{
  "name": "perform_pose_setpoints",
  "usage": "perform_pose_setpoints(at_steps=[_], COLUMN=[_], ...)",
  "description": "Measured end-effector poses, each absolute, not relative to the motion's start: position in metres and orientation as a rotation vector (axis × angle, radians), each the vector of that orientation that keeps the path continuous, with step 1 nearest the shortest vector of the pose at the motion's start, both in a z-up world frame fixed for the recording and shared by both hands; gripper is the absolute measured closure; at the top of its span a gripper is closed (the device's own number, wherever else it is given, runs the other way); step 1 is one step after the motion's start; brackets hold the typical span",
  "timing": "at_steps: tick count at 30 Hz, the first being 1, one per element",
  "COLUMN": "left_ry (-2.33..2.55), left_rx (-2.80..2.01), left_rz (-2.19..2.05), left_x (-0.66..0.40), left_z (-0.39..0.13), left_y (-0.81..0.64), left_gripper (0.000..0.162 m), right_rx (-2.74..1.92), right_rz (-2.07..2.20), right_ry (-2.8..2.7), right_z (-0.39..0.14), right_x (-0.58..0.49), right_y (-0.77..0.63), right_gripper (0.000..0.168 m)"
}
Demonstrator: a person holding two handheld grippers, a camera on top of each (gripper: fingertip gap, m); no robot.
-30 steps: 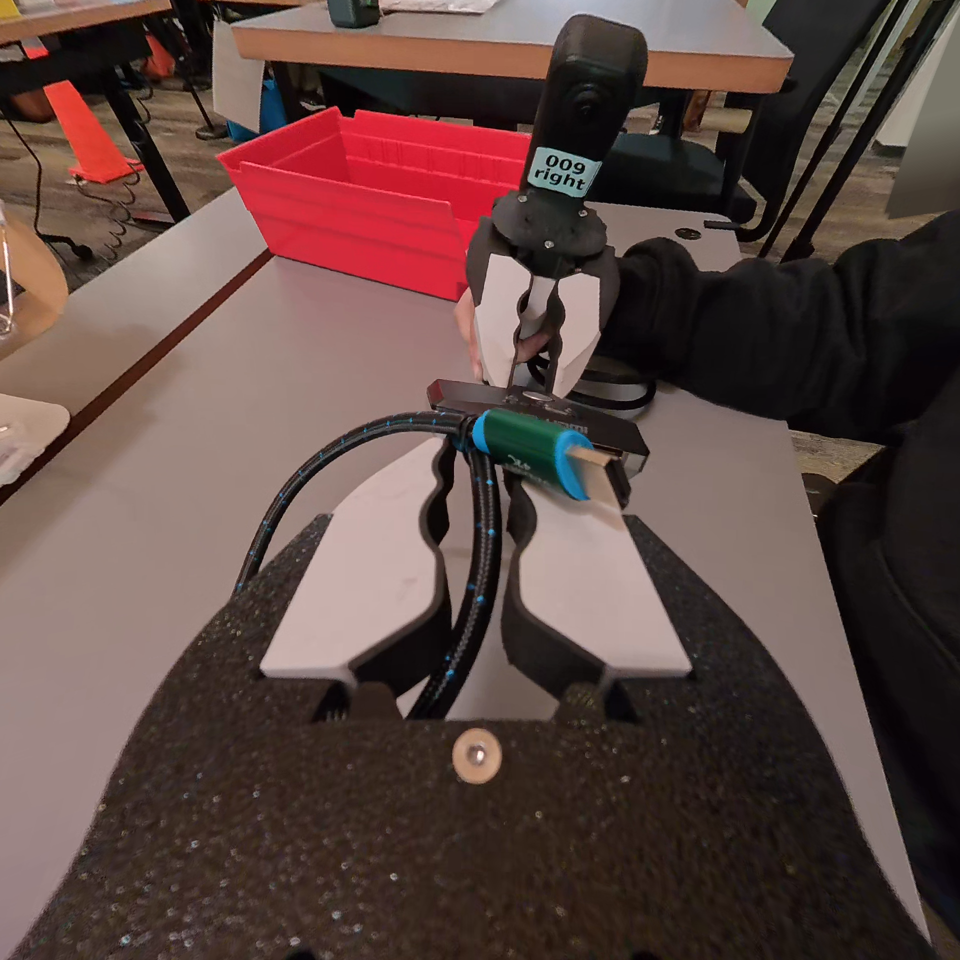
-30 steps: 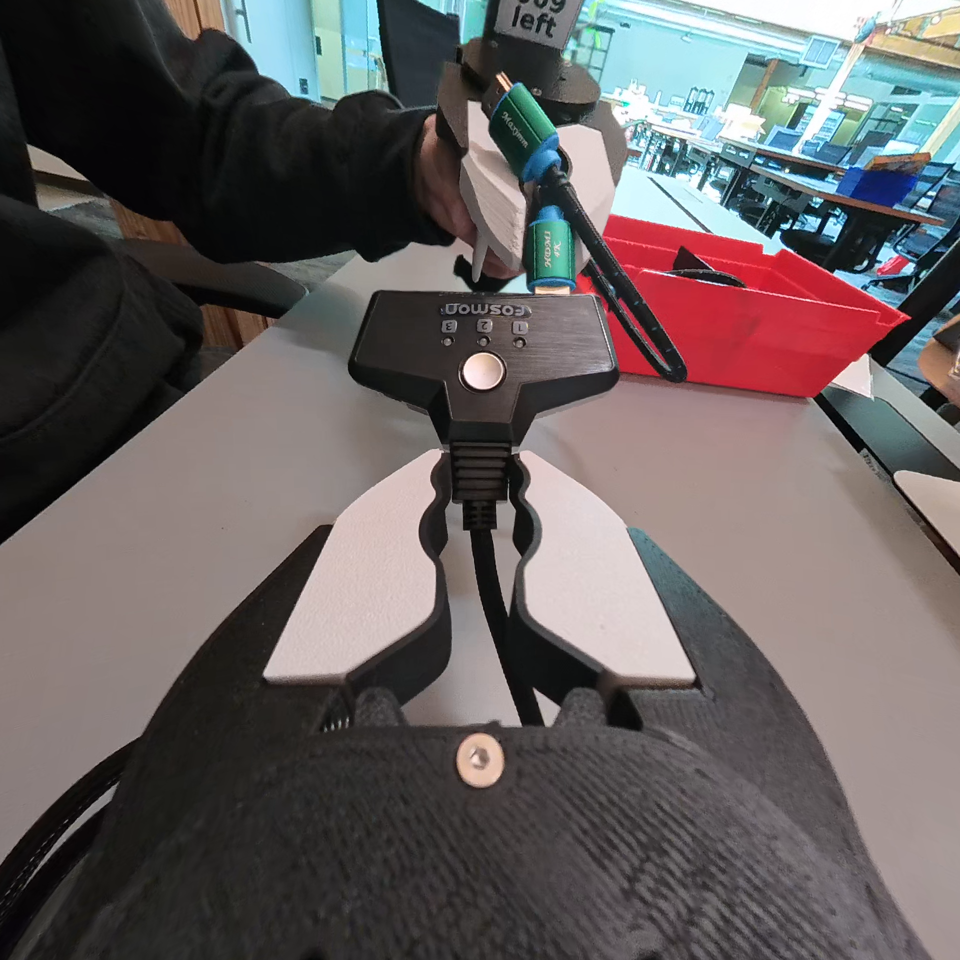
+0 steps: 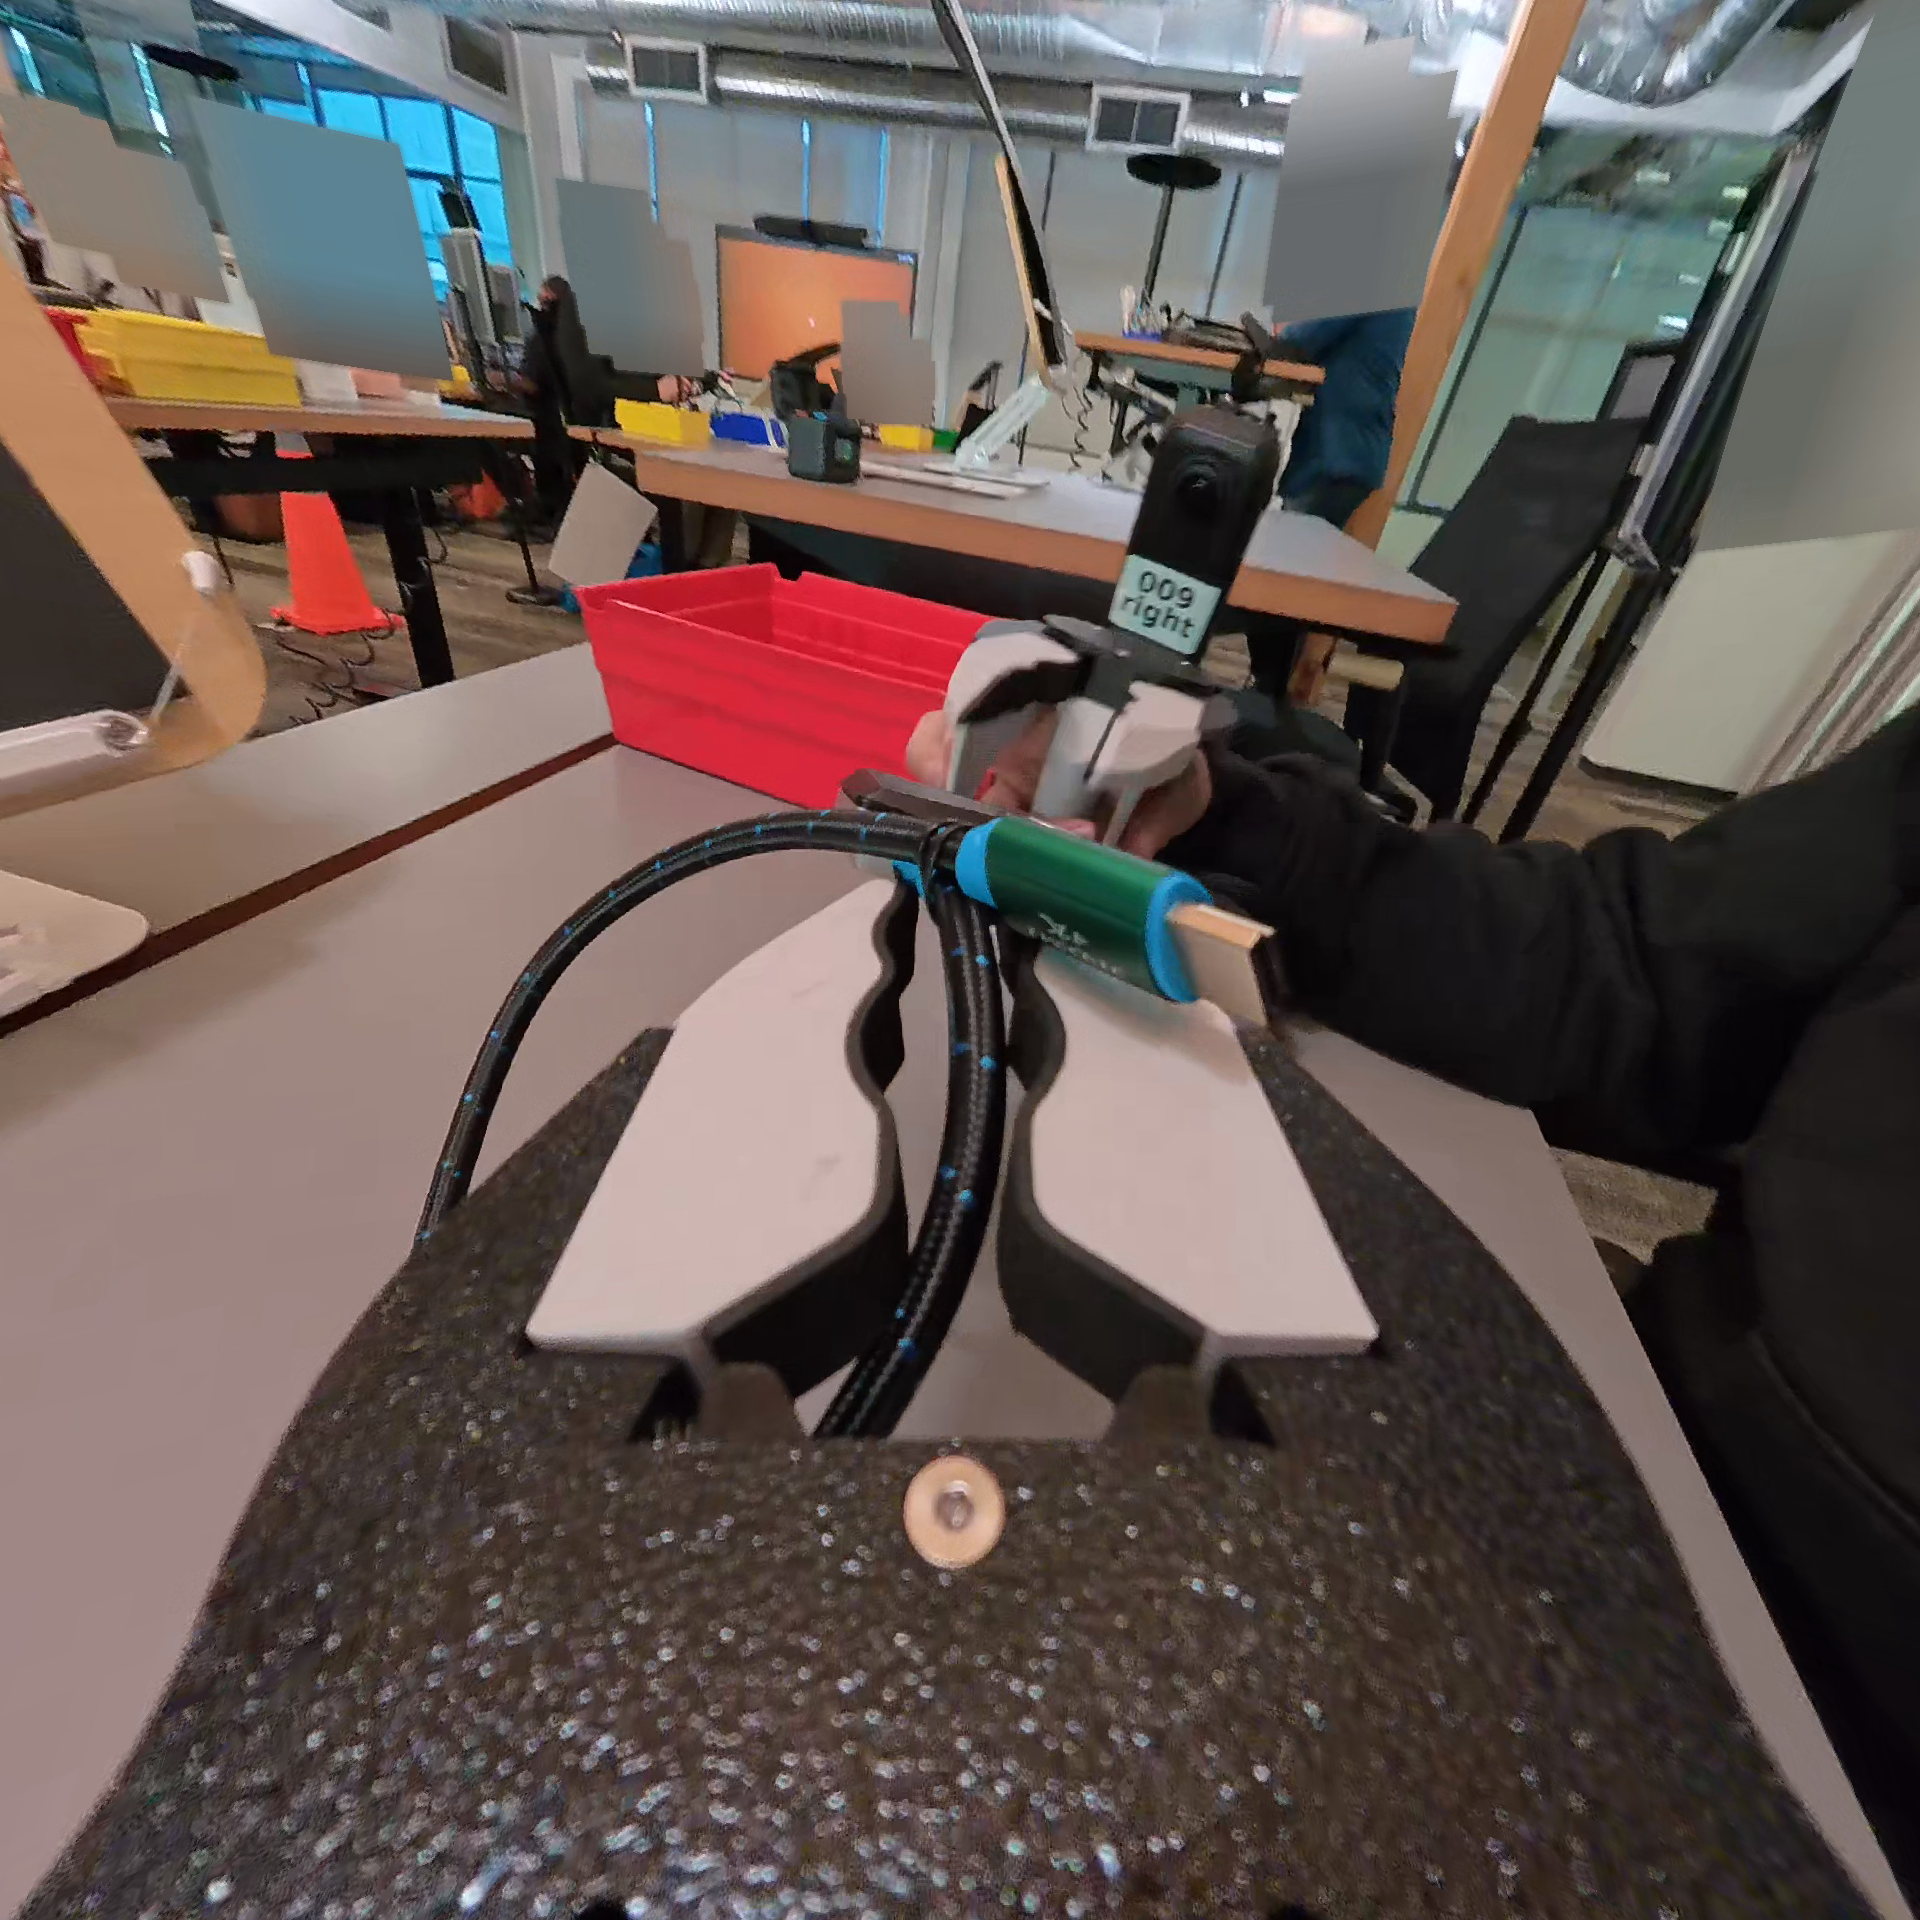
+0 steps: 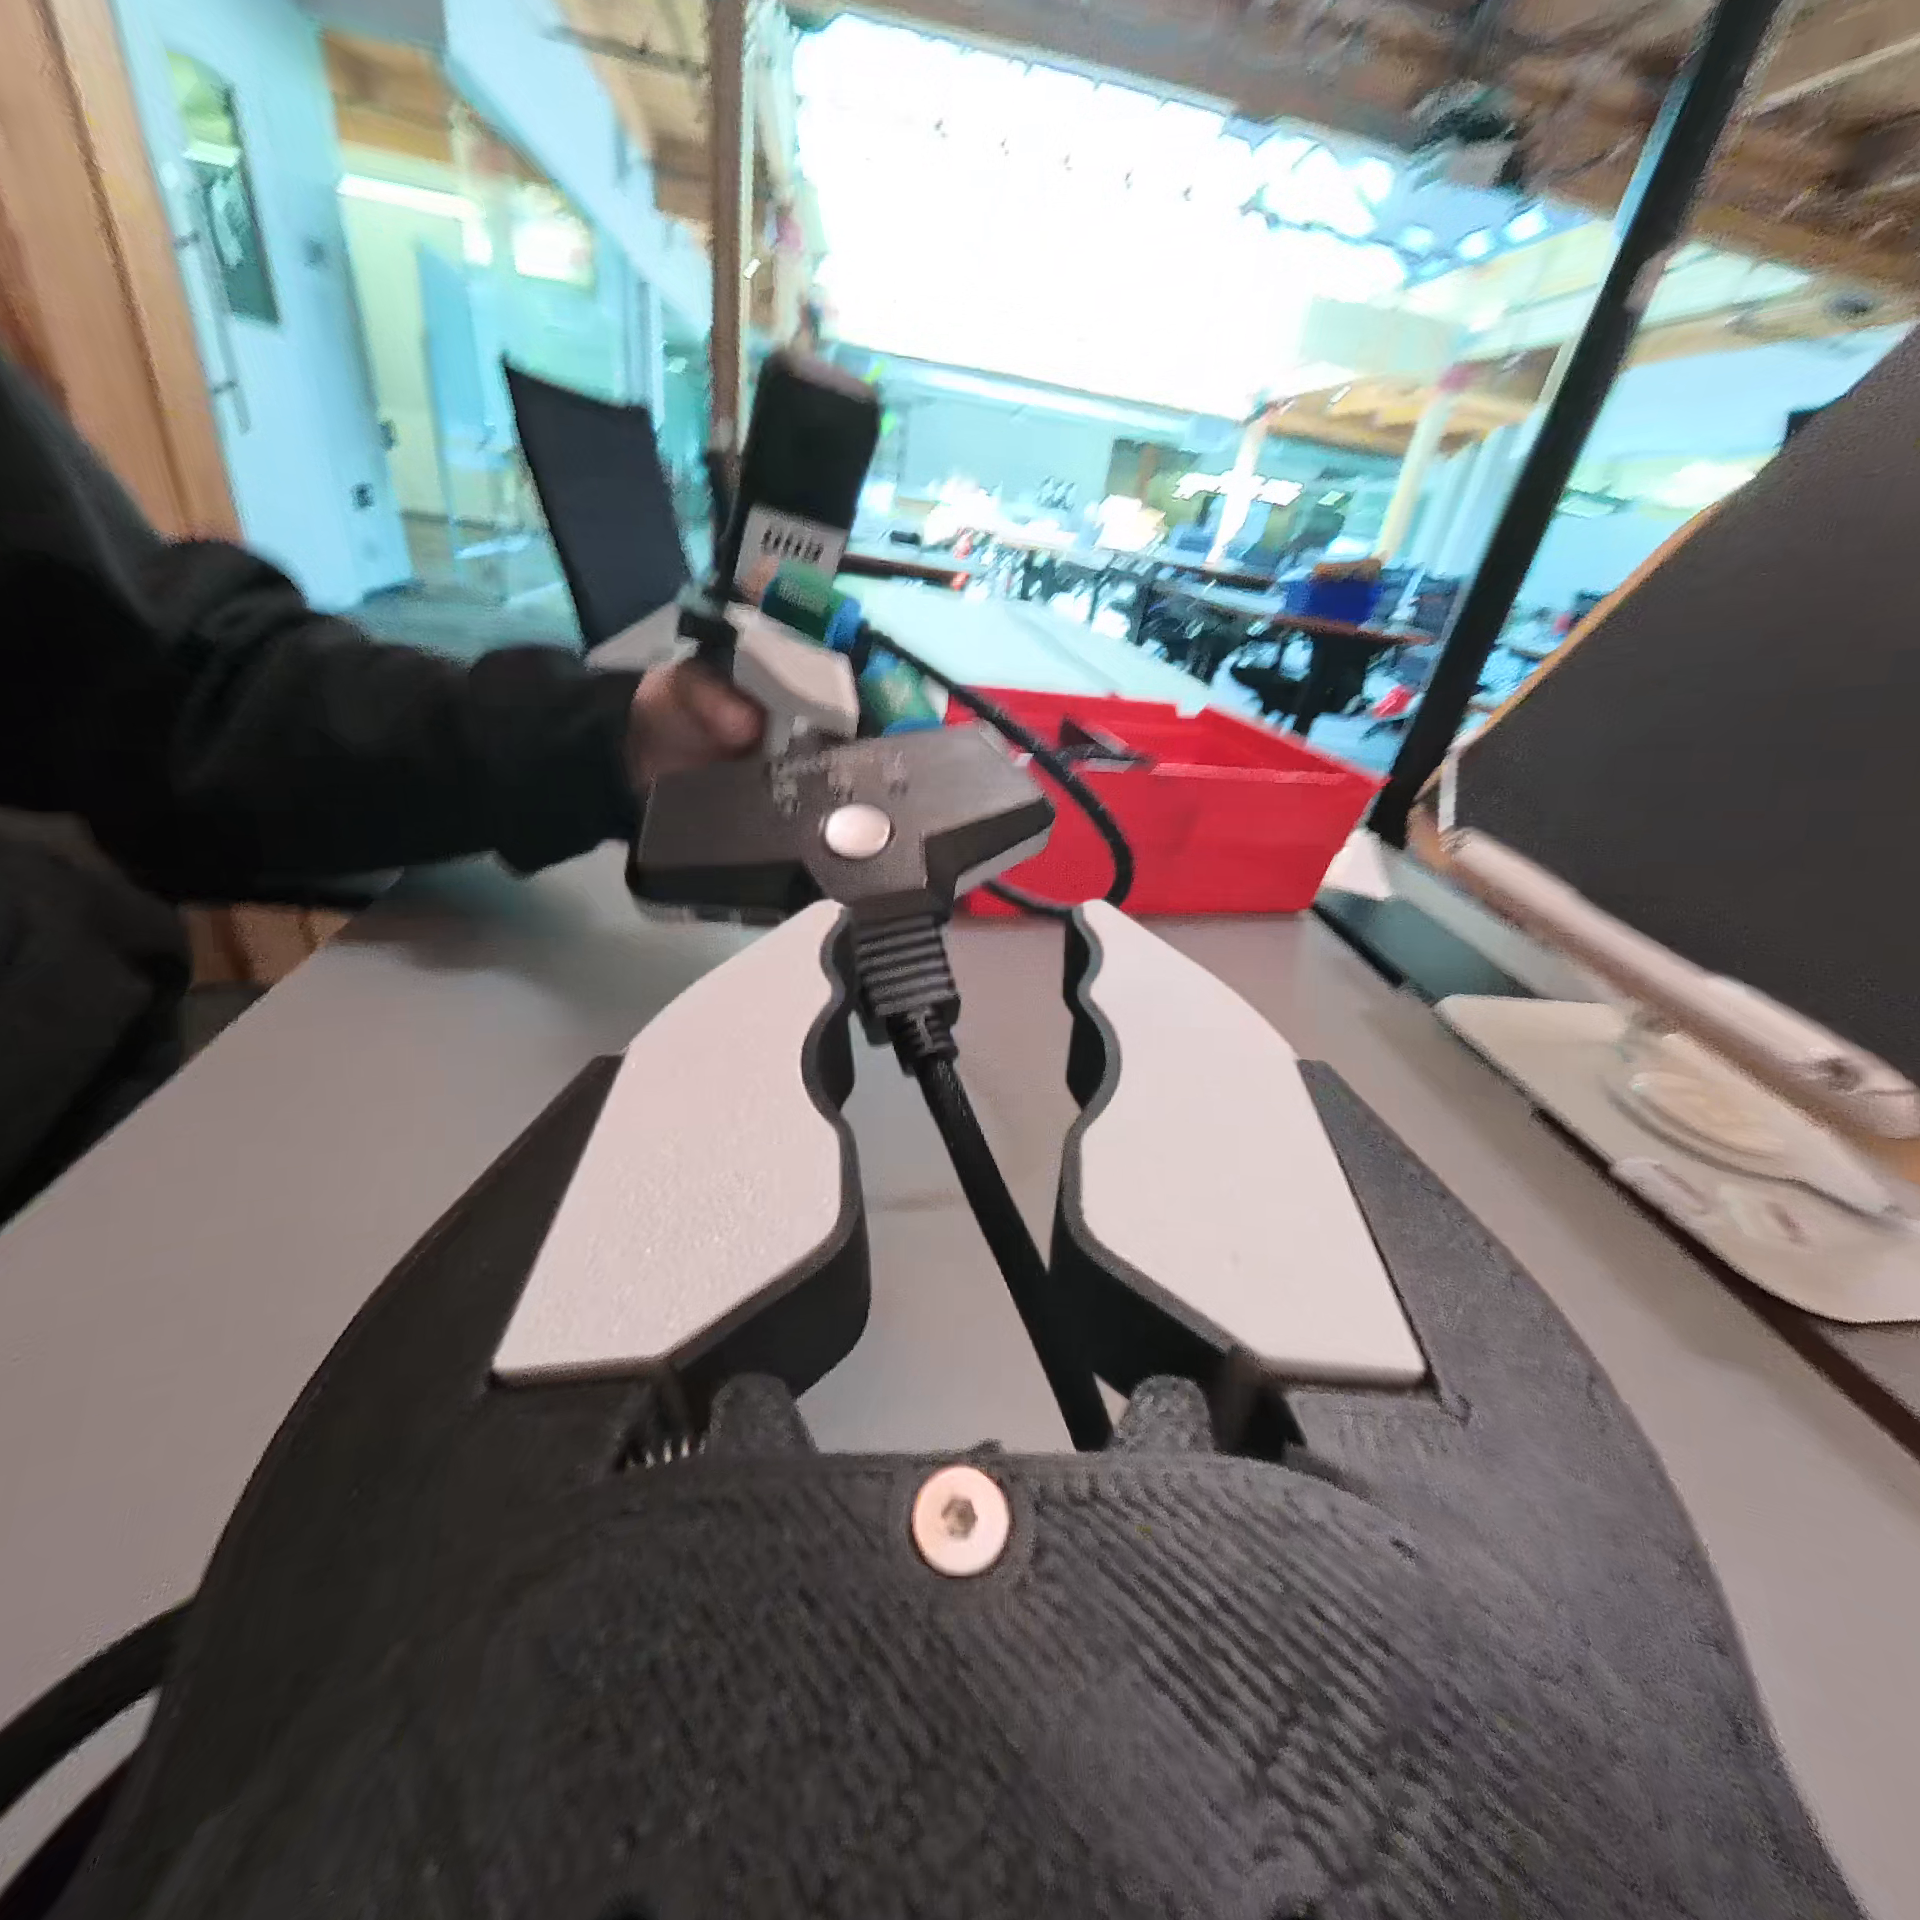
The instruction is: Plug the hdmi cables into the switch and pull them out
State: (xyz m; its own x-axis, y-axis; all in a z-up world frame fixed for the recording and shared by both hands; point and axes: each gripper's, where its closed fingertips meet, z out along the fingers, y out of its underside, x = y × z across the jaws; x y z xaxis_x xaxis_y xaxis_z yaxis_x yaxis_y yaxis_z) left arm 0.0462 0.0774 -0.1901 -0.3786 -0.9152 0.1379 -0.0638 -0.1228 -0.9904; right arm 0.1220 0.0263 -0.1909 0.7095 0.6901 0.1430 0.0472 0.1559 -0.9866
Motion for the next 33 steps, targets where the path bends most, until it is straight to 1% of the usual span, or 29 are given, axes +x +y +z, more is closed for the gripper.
perform_pose_setpoints(at_steps=[3,5,6,7,8,9,10,12,13,15,17,19,20,23,25,27,29,31,33], left_ry=[1.391,1.345,1.331,1.319,1.306,1.288,1.262,1.232,1.217,1.199,1.19,1.192,1.193,1.173,1.15,1.113,1.085,1.054,1.025], left_rx=[-1.126,-1.138,-1.147,-1.153,-1.152,-1.147,-1.139,-1.114,-1.098,-1.057,-1.012,-0.981,-0.972,-0.942,-0.926,-0.927,-0.912,-0.91,-0.887], left_rz=[-1.584,-1.564,-1.529,-1.492,-1.468,-1.457,-1.451,-1.465,-1.467,-1.491,-1.513,-1.543,-1.564,-1.675,-1.744,-1.782,-1.801,-1.807,-1.856], left_x=[0.047,0.049,0.051,0.052,0.054,0.054,0.055,0.055,0.055,0.052,0.045,0.036,0.031,0.018,0.012,0.008,0.002,-0.003,-0.008], left_z=[-0.182,-0.178,-0.178,-0.178,-0.177,-0.174,-0.168,-0.157,-0.151,-0.137,-0.123,-0.113,-0.109,-0.099,-0.093,-0.087,-0.079,-0.07,-0.059], left_y=[0.087,0.095,0.1,0.105,0.109,0.112,0.117,0.122,0.124,0.125,0.124,0.12,0.118,0.111,0.105,0.102,0.101,0.103,0.103], left_gripper=[0.147,0.147,0.147,0.147,0.147,0.147,0.147,0.147,0.147,0.147,0.147,0.147,0.147,0.147,0.147,0.147,0.147,0.147,0.147], right_rx=[-1.305,-1.146,-1.041,-0.975,-0.956,-0.99,-1.048,-1.154,-1.182,-1.206,-1.273,-1.29,-1.273,-1.214,-1.106,-1.014,-0.973,-0.99,-1.068], right_rz=[0.401,0.194,0.109,0.083,0.156,0.291,0.427,0.567,0.562,0.666,0.841,0.857,0.824,0.806,0.762,0.744,0.667,0.54,0.528], right_ry=[-0.606,-0.597,-0.561,-0.515,-0.506,-0.535,-0.585,-0.67,-0.626,-0.552,-0.545,-0.537,-0.494,-0.428,-0.42,-0.48,-0.56,-0.627,-0.714], right_z=[-0.149,-0.101,-0.073,-0.05,-0.037,-0.035,-0.043,-0.081,-0.098,-0.123,-0.146,-0.163,-0.166,-0.171,-0.161,-0.149,-0.146,-0.152,-0.171], right_x=[0.131,0.129,0.128,0.125,0.113,0.093,0.069,0.03,0.026,0.024,0.022,0.026,0.031,0.035,0.029,0.012,-0.004,-0.016,-0.03], right_y=[0.021,0.005,-0.008,-0.021,-0.032,-0.037,-0.037,-0.022,-0.007,0.012,0.019,0.028,0.036,0.062,0.076,0.081,0.088,0.102,0.114], right_gripper=[0.127,0.125,0.128,0.136,0.144,0.15,0.146,0.142,0.143,0.15,0.152,0.149,0.147,0.131,0.124,0.122,0.124,0.124,0.123])
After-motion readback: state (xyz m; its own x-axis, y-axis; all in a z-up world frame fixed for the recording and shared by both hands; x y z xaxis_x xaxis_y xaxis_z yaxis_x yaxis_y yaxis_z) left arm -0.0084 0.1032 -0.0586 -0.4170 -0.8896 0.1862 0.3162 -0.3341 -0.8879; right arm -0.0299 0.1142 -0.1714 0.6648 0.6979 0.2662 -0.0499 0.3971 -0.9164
